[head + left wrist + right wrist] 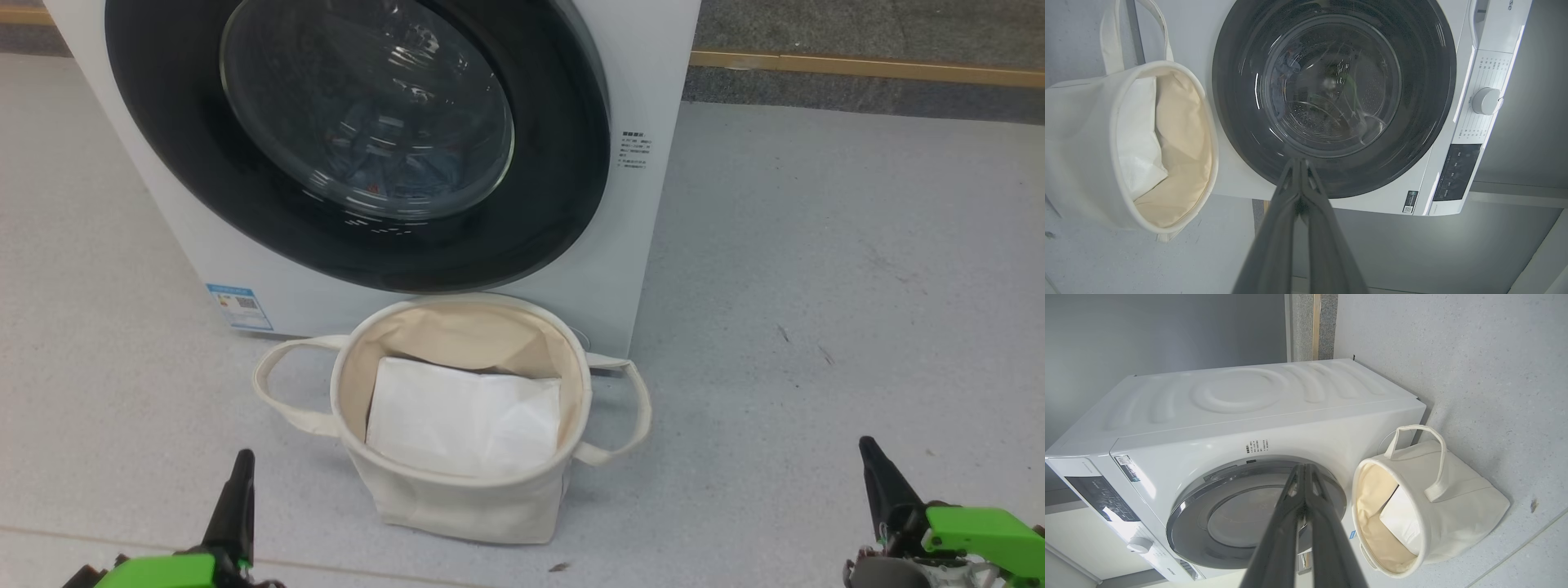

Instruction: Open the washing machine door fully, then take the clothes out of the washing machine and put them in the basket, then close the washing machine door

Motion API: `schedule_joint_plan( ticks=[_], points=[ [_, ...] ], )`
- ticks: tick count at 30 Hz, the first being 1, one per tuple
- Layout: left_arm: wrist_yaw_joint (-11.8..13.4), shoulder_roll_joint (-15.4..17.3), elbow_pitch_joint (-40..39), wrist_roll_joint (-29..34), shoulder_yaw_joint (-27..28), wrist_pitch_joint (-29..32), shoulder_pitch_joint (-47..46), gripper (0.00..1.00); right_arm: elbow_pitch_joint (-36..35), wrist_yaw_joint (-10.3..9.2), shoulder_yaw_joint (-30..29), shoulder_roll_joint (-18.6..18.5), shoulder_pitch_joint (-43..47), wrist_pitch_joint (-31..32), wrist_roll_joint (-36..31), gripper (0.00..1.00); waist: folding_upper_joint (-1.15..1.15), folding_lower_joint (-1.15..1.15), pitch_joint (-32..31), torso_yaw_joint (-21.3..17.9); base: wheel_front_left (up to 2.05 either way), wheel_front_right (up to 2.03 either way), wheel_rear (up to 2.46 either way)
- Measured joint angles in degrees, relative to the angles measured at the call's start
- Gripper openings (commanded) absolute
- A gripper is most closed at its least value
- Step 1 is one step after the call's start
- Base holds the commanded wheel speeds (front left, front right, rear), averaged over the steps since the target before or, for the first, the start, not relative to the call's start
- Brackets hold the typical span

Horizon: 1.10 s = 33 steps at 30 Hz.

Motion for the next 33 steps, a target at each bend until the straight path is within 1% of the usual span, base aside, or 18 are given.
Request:
schedule_joint_plan(
  ticks=[33],
  points=[
    [0.00,0.00,0.00,0.00,0.00,0.00,0.00,0.00,0.00,0.00,0.00,0.00,0.00,0.00,0.00,0.00,0.00,0.00,0.00,0.00,0.00,0.00,0.00]
  ],
)
